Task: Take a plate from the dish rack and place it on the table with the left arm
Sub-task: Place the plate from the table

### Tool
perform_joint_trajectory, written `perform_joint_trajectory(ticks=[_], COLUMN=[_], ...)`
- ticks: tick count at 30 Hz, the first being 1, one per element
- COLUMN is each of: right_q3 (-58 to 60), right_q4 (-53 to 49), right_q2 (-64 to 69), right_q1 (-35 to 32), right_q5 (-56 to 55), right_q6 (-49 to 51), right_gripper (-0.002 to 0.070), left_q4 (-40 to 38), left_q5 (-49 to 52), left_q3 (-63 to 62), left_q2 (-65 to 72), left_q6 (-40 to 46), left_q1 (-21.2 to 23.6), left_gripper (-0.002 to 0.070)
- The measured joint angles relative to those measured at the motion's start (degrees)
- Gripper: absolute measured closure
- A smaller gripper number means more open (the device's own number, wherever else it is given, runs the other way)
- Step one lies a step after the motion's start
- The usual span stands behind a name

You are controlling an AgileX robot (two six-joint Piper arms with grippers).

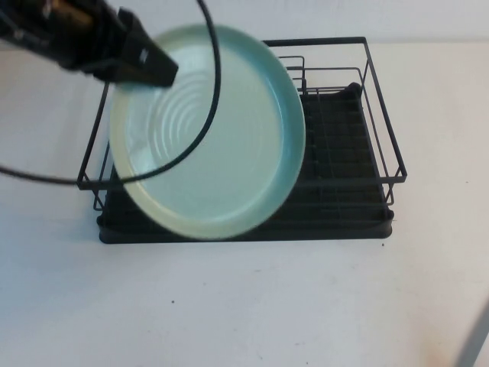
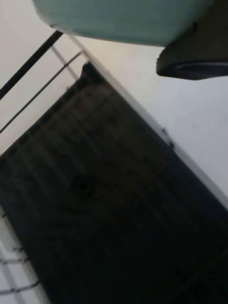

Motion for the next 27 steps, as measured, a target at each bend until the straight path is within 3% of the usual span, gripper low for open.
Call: perform_joint_trajectory(ticks=[7, 15, 19, 23, 27], right_q3=[0.00, 0.00, 0.00, 0.00, 0.00], right_q4=[0.00, 0.00, 0.04, 0.04, 0.04], right_q2=[0.00, 0.00, 0.00, 0.00, 0.00], right_q1=[0.00, 0.00, 0.00, 0.00, 0.00], right_q5=[0.00, 0.00, 0.00, 0.00, 0.00], right_q6=[0.00, 0.00, 0.00, 0.00, 0.00], right_gripper=[0.0694, 0.0694, 0.0694, 0.0694, 0.0694], left_q4=[-21.67, -37.49, -49.47, -58.72, -62.39], left_q5=[-2.02, -18.77, -27.05, -28.36, -27.30], left_q3=[33.81, 64.65, 70.50, 71.16, 71.16], left_q2=[-12.68, -16.14, -15.12, -12.21, -8.03], left_q6=[11.16, 20.52, 28.99, 39.92, 47.54], left_q1=[6.99, 7.53, 7.64, 7.75, 7.75], left_gripper=[0.0608, 0.0608, 0.0608, 0.0608, 0.0608])
